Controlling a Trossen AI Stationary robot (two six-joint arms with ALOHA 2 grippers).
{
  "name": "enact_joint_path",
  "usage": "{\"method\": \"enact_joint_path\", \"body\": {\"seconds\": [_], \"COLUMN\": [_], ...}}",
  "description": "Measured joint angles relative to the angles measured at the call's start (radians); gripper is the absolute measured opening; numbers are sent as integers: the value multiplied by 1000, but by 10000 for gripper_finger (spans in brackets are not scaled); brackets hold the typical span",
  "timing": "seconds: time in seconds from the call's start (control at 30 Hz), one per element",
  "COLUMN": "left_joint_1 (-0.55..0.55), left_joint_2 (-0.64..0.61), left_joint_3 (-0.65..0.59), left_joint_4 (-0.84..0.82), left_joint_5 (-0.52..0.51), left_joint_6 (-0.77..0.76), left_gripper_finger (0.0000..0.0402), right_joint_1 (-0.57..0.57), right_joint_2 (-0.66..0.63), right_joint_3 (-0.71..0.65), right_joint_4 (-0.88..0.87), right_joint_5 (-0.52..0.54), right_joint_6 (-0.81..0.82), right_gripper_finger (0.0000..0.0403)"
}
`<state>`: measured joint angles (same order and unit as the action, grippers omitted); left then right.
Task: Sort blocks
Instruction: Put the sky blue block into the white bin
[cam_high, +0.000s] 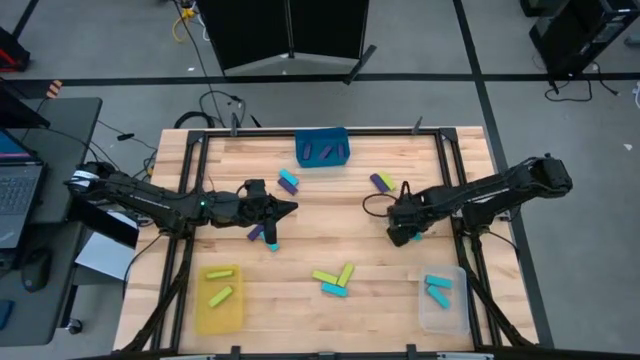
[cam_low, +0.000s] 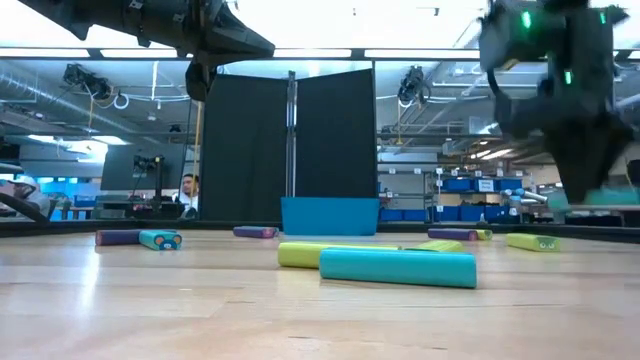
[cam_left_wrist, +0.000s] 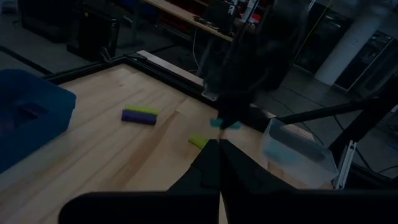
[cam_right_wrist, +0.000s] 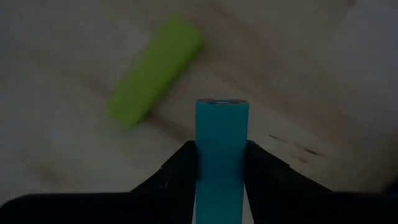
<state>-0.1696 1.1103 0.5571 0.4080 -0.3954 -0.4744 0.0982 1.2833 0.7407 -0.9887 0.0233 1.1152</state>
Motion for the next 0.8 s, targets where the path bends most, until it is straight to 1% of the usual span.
{"method": "enact_joint_path", "body": {"seconds": [0.13,0.23,0.33,0.43,0.57,0.63,0.73,0.8], "left_joint_1": [0,0,4,9,9,9,15,24], "left_joint_2": [0,0,0,0,0,0,0,0], "left_joint_3": [0,0,0,0,0,0,0,0], "left_joint_4": [-7,-9,-10,-10,-11,-14,-15,-16], "left_joint_5": [0,0,0,0,2,5,8,16], "left_joint_6": [4,14,19,11,3,2,-1,-5], "left_gripper_finger": [4,4,4,4,4,4,4,4], "right_joint_1": [51,133,252,408,618,712,813,856], "right_joint_2": [-16,-15,-11,-10,10,36,83,116], "right_joint_3": [164,288,363,383,374,374,374,373], "right_joint_4": [-176,-228,-230,-212,-213,-208,-207,-186], "right_joint_5": [-1,0,0,0,4,6,3,-5], "right_joint_6": [-133,-223,-227,-126,94,179,276,333], "right_gripper_finger": [112,112,112,112,112,112,112,112]}}
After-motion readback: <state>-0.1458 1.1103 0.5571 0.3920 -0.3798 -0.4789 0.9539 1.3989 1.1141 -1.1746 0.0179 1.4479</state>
